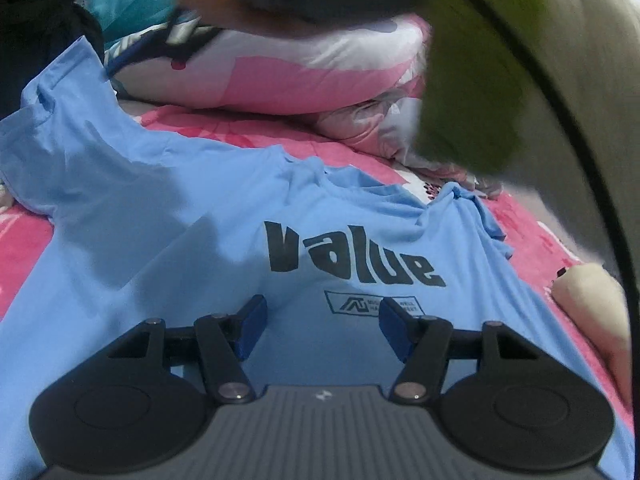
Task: Fold clothes
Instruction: 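Carry the shirt edge with the right gripper across toward the black cloth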
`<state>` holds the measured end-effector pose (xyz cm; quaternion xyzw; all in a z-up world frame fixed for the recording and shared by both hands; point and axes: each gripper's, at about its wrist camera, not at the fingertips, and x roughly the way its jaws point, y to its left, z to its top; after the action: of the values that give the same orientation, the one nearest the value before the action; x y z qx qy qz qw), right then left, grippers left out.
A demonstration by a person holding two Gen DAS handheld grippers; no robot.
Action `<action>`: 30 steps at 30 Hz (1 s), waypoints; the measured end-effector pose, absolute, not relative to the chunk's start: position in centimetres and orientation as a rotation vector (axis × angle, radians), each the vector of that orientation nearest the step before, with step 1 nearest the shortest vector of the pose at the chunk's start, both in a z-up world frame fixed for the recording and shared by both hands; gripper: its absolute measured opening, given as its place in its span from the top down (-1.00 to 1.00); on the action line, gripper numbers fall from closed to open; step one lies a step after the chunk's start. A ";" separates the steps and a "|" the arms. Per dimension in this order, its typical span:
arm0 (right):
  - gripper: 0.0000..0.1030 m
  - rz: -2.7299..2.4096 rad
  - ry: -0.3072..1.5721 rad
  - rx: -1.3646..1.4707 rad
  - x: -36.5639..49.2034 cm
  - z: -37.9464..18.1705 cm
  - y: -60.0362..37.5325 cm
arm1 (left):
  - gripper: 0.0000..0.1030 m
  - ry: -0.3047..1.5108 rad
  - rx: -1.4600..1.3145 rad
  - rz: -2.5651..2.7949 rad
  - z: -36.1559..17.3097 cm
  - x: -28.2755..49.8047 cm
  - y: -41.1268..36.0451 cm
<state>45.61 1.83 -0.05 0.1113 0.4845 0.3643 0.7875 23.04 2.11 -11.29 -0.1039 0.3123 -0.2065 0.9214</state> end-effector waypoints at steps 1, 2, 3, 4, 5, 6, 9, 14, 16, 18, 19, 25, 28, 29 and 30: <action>-0.30 0.771 1.076 0.210 45.7 -0.3 3.1 | -0.24 0.642 -0.208 -0.423 -11.3 23.1 2.0; -0.30 0.755 1.105 0.200 46.0 -0.6 4.0 | -0.24 0.642 -0.204 -0.422 -11.3 23.1 2.0; -0.30 0.740 1.134 0.189 46.3 -1.0 4.9 | -0.24 0.642 -0.202 -0.421 -11.3 23.1 2.0; -0.30 0.724 1.162 0.178 46.6 -1.3 5.8 | -0.24 0.642 -0.201 -0.421 -11.3 23.0 2.0; -0.30 0.710 1.174 0.160 46.7 -1.6 6.4 | -0.24 0.643 -0.200 -0.421 -11.3 23.0 2.0; -0.30 0.696 1.186 0.141 46.8 -1.8 7.1 | -0.24 0.643 -0.201 -0.421 -11.3 23.0 2.0; -0.27 0.662 1.191 0.089 46.8 -2.4 8.3 | -0.24 0.645 -0.204 -0.422 -11.3 23.1 2.2; 0.34 0.659 1.166 0.163 46.2 -2.5 7.1 | -0.24 0.646 -0.201 -0.422 -11.3 22.9 2.2; 0.39 0.657 1.164 0.213 46.2 -2.6 6.2 | -0.25 0.646 -0.196 -0.422 -11.3 22.9 2.1; 0.48 0.658 1.164 0.259 46.1 -2.9 5.4 | -0.26 0.645 -0.192 -0.423 -11.3 22.9 2.0; 0.51 0.658 1.162 0.275 46.1 -3.1 5.2 | -0.27 0.645 -0.190 -0.423 -11.3 22.9 2.0; 0.63 0.684 1.146 0.410 45.4 -3.4 3.1 | -0.28 0.646 -0.196 -0.425 -11.3 23.0 2.0; 0.61 0.686 1.151 0.507 45.4 -3.6 1.4 | -0.30 0.646 -0.191 -0.424 -11.3 23.0 1.8; 0.61 0.683 1.147 0.532 45.3 -3.7 0.9 | -0.30 0.646 -0.189 -0.424 -11.3 23.0 1.8; 0.61 0.686 1.146 0.552 45.3 -3.8 0.6 | -0.30 0.646 -0.189 -0.424 -11.3 23.0 1.8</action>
<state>45.31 0.59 -3.77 0.2524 0.5243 0.3140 0.7502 23.05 1.75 -11.31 -0.0919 0.3146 -0.2065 0.9219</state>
